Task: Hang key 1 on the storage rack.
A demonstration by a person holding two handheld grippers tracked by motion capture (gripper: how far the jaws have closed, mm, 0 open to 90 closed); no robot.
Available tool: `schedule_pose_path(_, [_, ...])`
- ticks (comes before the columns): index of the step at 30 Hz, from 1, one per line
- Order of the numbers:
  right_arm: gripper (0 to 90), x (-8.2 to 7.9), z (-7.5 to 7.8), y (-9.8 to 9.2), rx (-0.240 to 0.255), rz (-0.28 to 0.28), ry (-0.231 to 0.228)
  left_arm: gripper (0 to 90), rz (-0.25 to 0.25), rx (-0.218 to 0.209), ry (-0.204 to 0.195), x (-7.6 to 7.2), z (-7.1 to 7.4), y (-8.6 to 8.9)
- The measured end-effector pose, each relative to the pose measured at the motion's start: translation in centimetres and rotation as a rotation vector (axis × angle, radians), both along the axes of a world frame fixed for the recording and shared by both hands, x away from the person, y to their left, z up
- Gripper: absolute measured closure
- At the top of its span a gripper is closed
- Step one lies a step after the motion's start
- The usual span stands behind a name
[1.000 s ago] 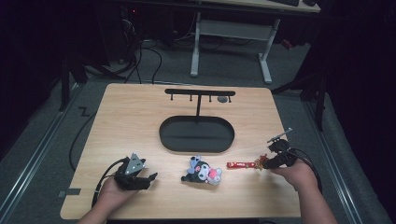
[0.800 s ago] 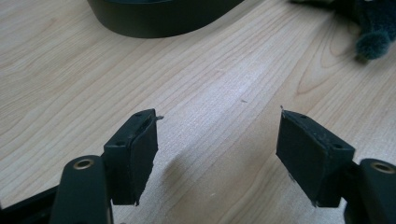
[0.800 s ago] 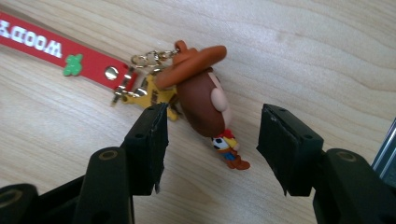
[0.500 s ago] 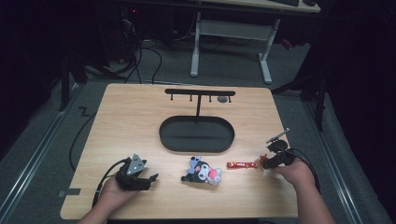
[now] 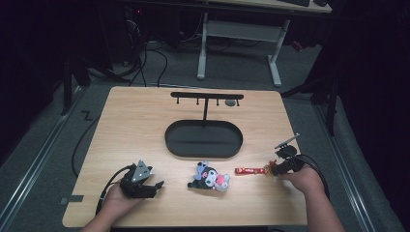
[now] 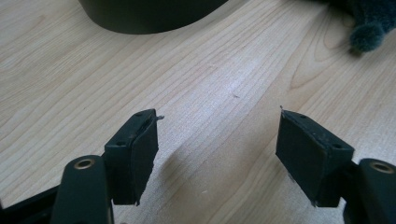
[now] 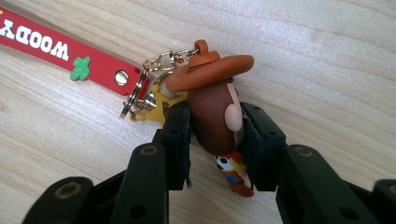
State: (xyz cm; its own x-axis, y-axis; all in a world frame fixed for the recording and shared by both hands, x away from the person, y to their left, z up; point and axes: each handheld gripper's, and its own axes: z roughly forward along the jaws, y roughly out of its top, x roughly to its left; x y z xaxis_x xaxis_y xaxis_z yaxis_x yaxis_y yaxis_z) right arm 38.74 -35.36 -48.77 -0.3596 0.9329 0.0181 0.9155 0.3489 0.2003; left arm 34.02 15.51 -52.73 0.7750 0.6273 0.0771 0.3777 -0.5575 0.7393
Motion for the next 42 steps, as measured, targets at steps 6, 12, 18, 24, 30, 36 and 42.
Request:
schedule_pose_path(6, [67.1,-0.1,0.0,0.1,-0.006,-0.004,0.000,30.8,-0.001,0.000,0.000,-0.1,0.1,0.1])
schedule_pose_path(12, [67.4,-0.6,0.4,0.8,-0.038,-0.011,0.006,31.4,-0.011,-0.014,-0.005,0.1,0.2,-0.3])
schedule_pose_path(18, [67.4,-1.1,2.4,1.5,-0.013,-0.021,-0.002,31.2,-0.027,-0.027,-0.009,0.5,0.3,-0.3])
schedule_pose_path(24, [67.4,-1.7,4.3,3.2,-0.011,-0.022,-0.017,28.7,-0.025,-0.055,-0.025,0.4,0.8,0.1])
schedule_pose_path(30, [67.6,-2.2,7.3,4.3,-0.010,-0.029,-0.039,28.3,-0.026,-0.052,-0.034,0.2,0.8,0.1])
schedule_pose_path(36, [67.6,-2.3,9.7,4.9,-0.018,-0.022,-0.044,26.5,-0.037,-0.052,-0.046,0.0,0.8,0.2])
schedule_pose_path(42, [67.8,-2.0,11.7,5.7,-0.009,-0.004,-0.065,26.1,-0.044,-0.065,-0.076,-0.4,1.0,0.2])
